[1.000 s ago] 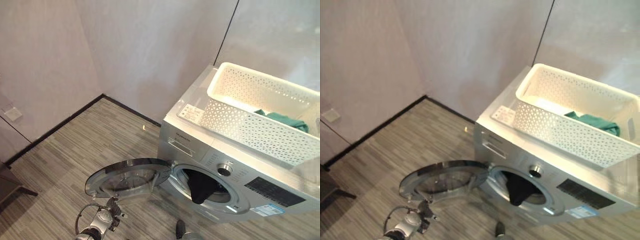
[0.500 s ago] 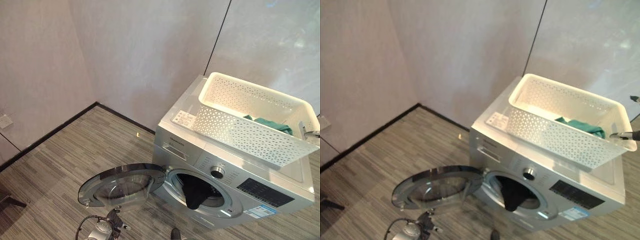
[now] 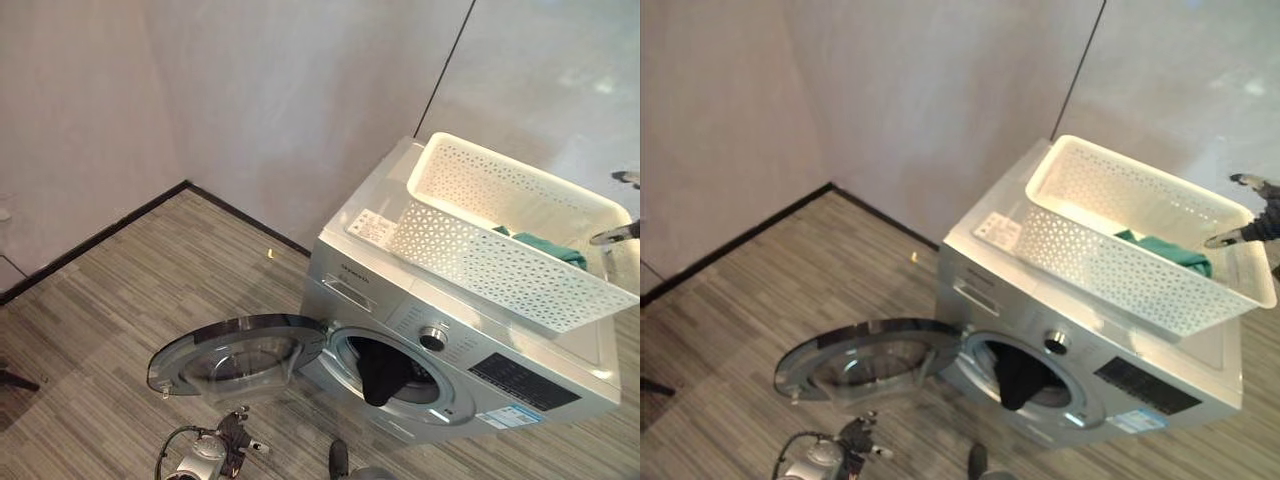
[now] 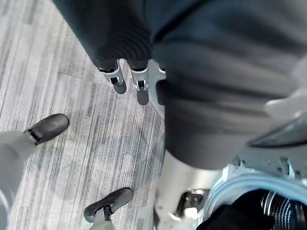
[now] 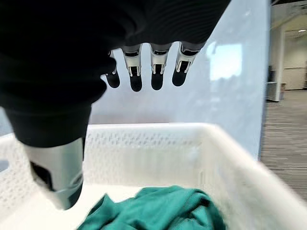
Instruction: Grab the laundry basket,head to the washer,open it,put in the laundry and shut it.
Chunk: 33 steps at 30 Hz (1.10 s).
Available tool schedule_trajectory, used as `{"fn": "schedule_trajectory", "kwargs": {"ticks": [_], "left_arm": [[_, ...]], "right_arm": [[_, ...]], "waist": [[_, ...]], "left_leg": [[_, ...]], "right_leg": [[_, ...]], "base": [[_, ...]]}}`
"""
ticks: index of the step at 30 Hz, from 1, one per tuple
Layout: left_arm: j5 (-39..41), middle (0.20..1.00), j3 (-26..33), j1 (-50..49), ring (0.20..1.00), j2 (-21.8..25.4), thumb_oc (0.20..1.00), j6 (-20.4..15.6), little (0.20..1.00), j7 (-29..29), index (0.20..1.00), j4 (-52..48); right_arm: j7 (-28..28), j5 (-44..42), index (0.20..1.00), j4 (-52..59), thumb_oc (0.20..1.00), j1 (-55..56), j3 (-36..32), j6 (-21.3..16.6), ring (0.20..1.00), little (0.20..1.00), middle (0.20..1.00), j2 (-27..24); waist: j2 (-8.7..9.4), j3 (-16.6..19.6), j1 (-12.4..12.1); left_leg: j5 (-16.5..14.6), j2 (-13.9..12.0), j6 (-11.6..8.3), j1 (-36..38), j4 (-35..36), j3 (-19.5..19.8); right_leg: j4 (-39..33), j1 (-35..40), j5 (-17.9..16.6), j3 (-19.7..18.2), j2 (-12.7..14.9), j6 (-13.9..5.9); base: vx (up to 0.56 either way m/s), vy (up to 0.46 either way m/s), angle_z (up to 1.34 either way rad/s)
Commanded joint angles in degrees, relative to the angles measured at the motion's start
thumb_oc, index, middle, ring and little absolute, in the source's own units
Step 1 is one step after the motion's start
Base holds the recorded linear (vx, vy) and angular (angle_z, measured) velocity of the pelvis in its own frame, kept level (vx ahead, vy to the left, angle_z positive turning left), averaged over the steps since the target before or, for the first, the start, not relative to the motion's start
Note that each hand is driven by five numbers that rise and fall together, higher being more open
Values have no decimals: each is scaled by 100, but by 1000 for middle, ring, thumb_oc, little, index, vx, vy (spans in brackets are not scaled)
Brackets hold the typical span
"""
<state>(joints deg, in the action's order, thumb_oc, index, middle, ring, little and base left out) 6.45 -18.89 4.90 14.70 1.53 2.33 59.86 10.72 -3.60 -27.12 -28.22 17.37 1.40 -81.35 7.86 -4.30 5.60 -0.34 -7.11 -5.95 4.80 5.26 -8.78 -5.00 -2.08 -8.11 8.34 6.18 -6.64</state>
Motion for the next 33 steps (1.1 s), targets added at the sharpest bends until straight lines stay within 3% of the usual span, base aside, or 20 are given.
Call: {"fn": "schedule_trajectory", "kwargs": {"ticks": [1,7,16,23,33], "left_arm": [[177,1000,-261,263,1000,33,1000,-114,1000,49,1000,133],[364,1000,-378,289,1000,92,1000,-151,1000,49,1000,28],[588,1000,-503,580,1000,94,1000,-162,1000,-33,1000,24],[826,1000,-550,681,1000,141,1000,-233,1000,-113,1000,-232],[1238,1000,-398,531,1000,224,1000,-408,1000,-276,1000,-607]], "right_arm": [[51,121,1000,-367,1000,-897,444,41,1000,1000,1000,-329],[268,303,1000,-731,1000,-1920,1808,69,1000,1000,1000,-5],[674,489,1000,-1054,1000,-2639,3071,100,1000,1000,1000,200],[922,670,1000,-1188,1000,-2567,3402,100,1000,1000,1000,332],[1282,1188,1000,-2329,1000,-1798,3249,72,1000,1000,1000,771]], "waist": [[102,-199,-265],[107,-477,-368],[135,-816,-426],[93,-1078,-466],[-152,-1493,-602]], "left_leg": [[-291,-238,46,-226,-267,162],[-215,-315,12,-444,-366,273],[-119,-386,-30,-744,-490,396],[-35,-422,-52,-912,-522,480],[242,-387,-100,-1275,-437,557]], "right_leg": [[594,-111,664,196,180,-257],[698,-240,723,288,164,-208],[824,-444,760,370,138,-155],[894,-607,761,409,130,-142],[874,-897,684,529,162,-130]], "base": [[2,-46,1],[-6,-34,2],[-13,-30,9],[-14,-30,4],[-32,-34,5]]}}
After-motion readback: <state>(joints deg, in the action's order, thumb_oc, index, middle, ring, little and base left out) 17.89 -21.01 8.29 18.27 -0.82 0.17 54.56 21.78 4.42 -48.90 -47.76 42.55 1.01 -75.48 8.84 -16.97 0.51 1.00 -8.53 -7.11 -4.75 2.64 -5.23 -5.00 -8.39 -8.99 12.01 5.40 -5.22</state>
